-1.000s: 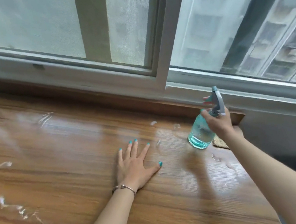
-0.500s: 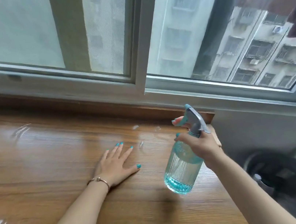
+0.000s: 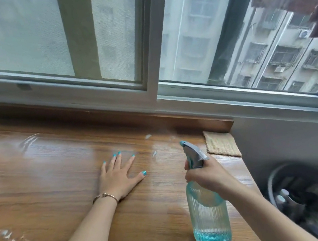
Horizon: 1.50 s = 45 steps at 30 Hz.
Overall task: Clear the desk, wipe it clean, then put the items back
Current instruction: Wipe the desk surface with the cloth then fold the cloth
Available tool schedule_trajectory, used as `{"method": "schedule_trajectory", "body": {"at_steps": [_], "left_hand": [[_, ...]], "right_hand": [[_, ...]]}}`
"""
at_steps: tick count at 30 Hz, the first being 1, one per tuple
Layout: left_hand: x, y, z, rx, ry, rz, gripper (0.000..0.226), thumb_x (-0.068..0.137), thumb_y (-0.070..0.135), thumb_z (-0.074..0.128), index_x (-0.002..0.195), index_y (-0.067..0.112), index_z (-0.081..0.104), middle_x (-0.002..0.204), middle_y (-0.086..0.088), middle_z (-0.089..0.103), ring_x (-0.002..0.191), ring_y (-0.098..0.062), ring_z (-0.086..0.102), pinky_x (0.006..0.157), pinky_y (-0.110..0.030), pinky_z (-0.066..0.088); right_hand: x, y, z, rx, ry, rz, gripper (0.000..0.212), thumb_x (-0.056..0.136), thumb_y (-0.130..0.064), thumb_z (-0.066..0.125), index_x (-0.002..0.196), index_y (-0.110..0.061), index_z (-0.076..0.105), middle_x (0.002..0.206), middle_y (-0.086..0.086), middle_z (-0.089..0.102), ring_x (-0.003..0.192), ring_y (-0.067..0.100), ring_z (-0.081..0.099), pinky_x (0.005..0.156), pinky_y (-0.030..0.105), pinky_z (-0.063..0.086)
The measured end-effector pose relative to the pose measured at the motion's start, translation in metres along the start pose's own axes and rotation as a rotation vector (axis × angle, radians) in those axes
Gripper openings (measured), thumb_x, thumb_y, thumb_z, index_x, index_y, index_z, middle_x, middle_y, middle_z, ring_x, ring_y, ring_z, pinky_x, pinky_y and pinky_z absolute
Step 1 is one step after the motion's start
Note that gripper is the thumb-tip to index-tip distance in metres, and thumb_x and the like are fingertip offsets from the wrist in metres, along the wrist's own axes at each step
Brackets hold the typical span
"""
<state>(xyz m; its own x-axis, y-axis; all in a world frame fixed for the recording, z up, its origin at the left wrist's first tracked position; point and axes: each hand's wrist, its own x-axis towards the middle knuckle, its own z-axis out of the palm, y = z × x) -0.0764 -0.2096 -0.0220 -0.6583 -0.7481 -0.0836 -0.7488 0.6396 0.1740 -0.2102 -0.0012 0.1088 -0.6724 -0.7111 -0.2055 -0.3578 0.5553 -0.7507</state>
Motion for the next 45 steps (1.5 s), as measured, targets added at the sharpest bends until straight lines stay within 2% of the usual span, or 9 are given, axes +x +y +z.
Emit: {"method": "schedule_trajectory", "body": {"at_steps": [7, 12, 17, 21, 27, 32, 38, 42, 45], "left_hand": [[0.002, -0.004, 0.006, -0.016, 0.014, -0.019, 0.081, 0.078, 0.086, 0.020, 0.149, 0.051, 0.006, 0.163, 0.002, -0.002, 0.149, -0.014, -0.007, 0.120, -0.043, -0.003], [0.003, -0.004, 0.006, -0.019, 0.028, -0.017, 0.081, 0.077, 0.087, 0.018, 0.149, 0.051, 0.006, 0.163, 0.003, -0.001, 0.149, -0.014, -0.007, 0.120, -0.043, -0.003], [0.001, -0.004, 0.006, -0.021, 0.034, -0.006, 0.082, 0.078, 0.087, 0.018, 0.150, 0.050, 0.006, 0.163, 0.002, -0.001, 0.149, -0.014, -0.007, 0.120, -0.043, -0.004], [0.001, -0.003, 0.006, -0.019, 0.027, -0.002, 0.084, 0.079, 0.086, 0.018, 0.151, 0.046, 0.005, 0.163, 0.001, -0.002, 0.149, -0.015, -0.008, 0.120, -0.044, -0.004], [-0.007, 0.002, 0.010, -0.020, 0.069, -0.057, 0.092, 0.082, 0.083, 0.015, 0.155, 0.027, 0.005, 0.163, -0.001, -0.002, 0.149, -0.015, -0.006, 0.120, -0.044, 0.000], [-0.012, 0.003, 0.009, -0.018, 0.056, -0.064, 0.096, 0.086, 0.079, 0.016, 0.155, 0.015, 0.002, 0.163, -0.003, -0.004, 0.149, -0.016, -0.007, 0.120, -0.044, 0.000], [-0.032, 0.003, 0.013, -0.023, 0.075, -0.046, 0.094, 0.089, 0.074, 0.015, 0.155, 0.009, 0.000, 0.163, -0.007, -0.003, 0.150, -0.018, -0.005, 0.121, -0.042, 0.001], [-0.050, 0.004, 0.018, -0.031, 0.072, -0.048, 0.093, 0.087, 0.074, 0.006, 0.154, 0.009, -0.001, 0.163, -0.007, -0.004, 0.150, -0.019, -0.006, 0.121, -0.041, 0.000], [-0.067, 0.004, 0.023, -0.026, 0.058, -0.027, 0.103, 0.073, 0.072, -0.009, 0.154, 0.009, 0.001, 0.163, -0.007, -0.002, 0.150, -0.018, -0.004, 0.120, -0.040, -0.002]], "right_hand": [[-0.010, -0.003, -0.004, 0.052, -0.128, 0.027, 0.025, 0.074, 0.004, 0.066, 0.094, -0.011, 0.067, 0.097, 0.005, 0.070, 0.075, 0.009, 0.058, 0.059, 0.017, 0.045], [-0.009, 0.003, -0.005, 0.040, -0.128, 0.117, 0.015, 0.072, 0.002, 0.063, 0.073, -0.012, 0.061, 0.073, 0.007, 0.059, 0.068, 0.018, 0.052, 0.062, 0.028, 0.040], [-0.015, 0.007, -0.007, 0.076, -0.145, 0.161, 0.023, 0.072, 0.002, 0.064, 0.091, -0.009, 0.067, 0.090, 0.010, 0.067, 0.078, 0.019, 0.057, 0.067, 0.028, 0.044], [-0.019, 0.012, -0.006, 0.027, -0.102, 0.164, 0.016, 0.065, 0.000, 0.062, 0.071, -0.015, 0.060, 0.073, 0.007, 0.059, 0.067, 0.022, 0.051, 0.059, 0.029, 0.040], [-0.025, 0.018, -0.009, 0.141, -0.097, 0.234, 0.027, 0.073, 0.005, 0.065, 0.098, -0.007, 0.065, 0.103, 0.016, 0.068, 0.086, 0.022, 0.059, 0.068, 0.028, 0.046], [-0.025, 0.012, -0.009, 0.062, -0.034, 0.224, 0.015, 0.073, 0.004, 0.062, 0.071, -0.011, 0.060, 0.074, 0.007, 0.057, 0.071, 0.021, 0.050, 0.063, 0.029, 0.038], [-0.028, 0.003, -0.010, 0.177, -0.054, 0.250, 0.029, 0.078, 0.004, 0.065, 0.100, -0.014, 0.067, 0.099, 0.001, 0.069, 0.086, 0.015, 0.060, 0.070, 0.028, 0.046], [-0.034, 0.008, -0.006, 0.139, 0.090, 0.258, 0.023, 0.072, 0.005, 0.064, 0.090, -0.009, 0.068, 0.092, 0.009, 0.070, 0.078, 0.019, 0.060, 0.062, 0.026, 0.043], [-0.047, 0.015, -0.010, 0.133, 0.209, 0.293, 0.016, 0.068, 0.005, 0.066, 0.078, -0.009, 0.066, 0.076, 0.006, 0.066, 0.072, 0.022, 0.058, 0.062, 0.029, 0.043]]}}
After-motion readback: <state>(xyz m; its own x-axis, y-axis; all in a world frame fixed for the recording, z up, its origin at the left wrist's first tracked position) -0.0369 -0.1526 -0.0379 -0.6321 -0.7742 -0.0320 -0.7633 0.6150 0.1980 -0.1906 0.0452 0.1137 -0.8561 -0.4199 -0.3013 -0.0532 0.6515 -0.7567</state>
